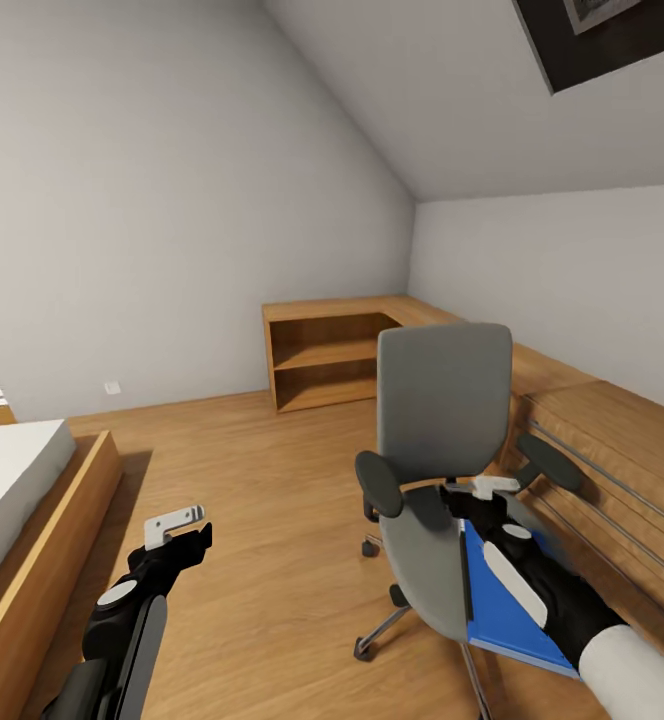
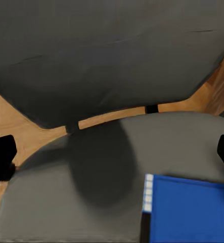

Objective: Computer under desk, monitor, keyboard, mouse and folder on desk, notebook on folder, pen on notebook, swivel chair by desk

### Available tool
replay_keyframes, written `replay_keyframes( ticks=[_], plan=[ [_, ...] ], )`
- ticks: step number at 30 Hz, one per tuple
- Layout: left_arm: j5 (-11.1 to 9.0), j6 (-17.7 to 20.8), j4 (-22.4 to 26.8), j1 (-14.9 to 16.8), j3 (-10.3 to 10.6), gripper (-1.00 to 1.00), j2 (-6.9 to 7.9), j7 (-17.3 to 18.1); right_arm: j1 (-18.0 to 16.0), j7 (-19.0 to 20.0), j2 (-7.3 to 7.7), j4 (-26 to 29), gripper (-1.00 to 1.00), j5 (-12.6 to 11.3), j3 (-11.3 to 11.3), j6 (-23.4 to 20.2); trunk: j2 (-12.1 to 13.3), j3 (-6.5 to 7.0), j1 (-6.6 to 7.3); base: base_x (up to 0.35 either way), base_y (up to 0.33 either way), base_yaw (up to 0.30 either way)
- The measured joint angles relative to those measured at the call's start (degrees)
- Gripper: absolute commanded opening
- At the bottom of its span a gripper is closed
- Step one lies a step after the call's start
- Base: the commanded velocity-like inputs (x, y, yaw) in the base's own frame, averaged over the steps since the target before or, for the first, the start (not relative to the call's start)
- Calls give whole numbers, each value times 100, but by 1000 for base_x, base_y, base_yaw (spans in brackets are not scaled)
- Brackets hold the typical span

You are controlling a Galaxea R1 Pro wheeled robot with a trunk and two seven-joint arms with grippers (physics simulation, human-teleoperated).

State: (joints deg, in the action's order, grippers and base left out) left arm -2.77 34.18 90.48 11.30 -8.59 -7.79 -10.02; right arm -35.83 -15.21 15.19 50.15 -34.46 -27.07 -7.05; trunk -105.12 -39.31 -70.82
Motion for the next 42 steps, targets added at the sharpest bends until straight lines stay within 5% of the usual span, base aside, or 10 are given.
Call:
replay_keyframes(
  ticks=[3,9,20,23,30,31,42],
  plan=[
    [0,0,-1,0,0,100,-1,0,532,-441,254,1116,100,-405,5,-90,0,0,0,0,0,0],
    [-6,0,-2,0,0,100,0,0,903,-1229,465,2167,100,-871,0,-148,0,0,0,0,0,0],
    [-11,0,-6,0,0,100,1,0,997,-1523,505,2475,100,-1194,-1,-146,0,0,0,0,0,0],
    [-16,0,-15,0,0,100,1,1,1003,-1561,508,2635,100,-1562,3,-135,0,0,0,0,0,0],
    [-22,0,-19,0,-5,100,1,6,1005,-1661,513,2763,100,-1883,1,-131,0,0,0,-34,0,-25],
    [-24,-9,-21,1,-11,100,0,10,1007,-1755,512,2774,100,-2188,3,-131,2,5,-3,-260,0,-189],
    [-29,-9,-21,1,-111,100,0,13,1008,-1756,516,2744,100,-2373,6,-131,1,66,-3,-315,0,-232]
  ],
)
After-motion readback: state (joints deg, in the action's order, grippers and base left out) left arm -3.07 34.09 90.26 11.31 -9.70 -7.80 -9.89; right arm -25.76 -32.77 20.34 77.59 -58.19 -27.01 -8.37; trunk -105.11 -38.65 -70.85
